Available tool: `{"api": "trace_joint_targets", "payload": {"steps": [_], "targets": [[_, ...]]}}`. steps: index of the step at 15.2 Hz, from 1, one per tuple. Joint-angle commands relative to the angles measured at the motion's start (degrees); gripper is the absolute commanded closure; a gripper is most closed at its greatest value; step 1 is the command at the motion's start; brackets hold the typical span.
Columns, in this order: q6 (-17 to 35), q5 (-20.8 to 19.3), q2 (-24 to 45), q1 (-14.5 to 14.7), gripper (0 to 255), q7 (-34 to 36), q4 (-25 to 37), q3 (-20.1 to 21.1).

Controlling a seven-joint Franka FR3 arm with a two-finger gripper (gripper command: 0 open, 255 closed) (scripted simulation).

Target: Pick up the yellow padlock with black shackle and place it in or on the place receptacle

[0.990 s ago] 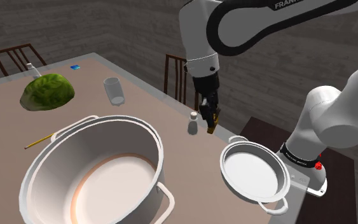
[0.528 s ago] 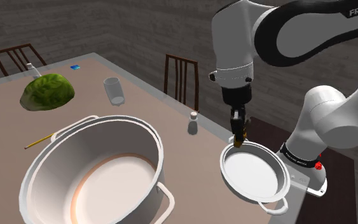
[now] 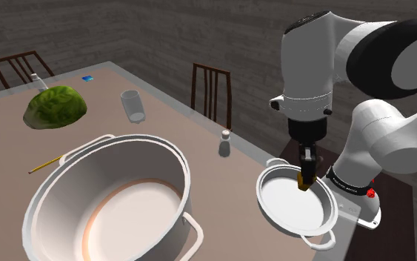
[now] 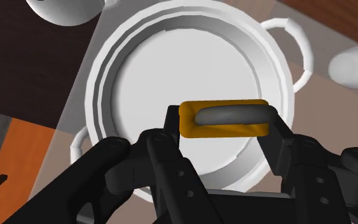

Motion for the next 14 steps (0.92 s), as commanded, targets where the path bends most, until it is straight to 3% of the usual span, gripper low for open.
{"api": "trace_joint_targets", "payload": {"steps": [1, 10, 14], "targets": [[1.3, 0.4, 0.0, 0.2, 255, -0.2, -1.2, 0.4], [9.1, 2.6, 2.4, 0.6, 255, -2.1, -6.9, 2.7], [9.1, 2.6, 2.4, 0.6, 255, -2.1, -6.9, 2.7]]}}
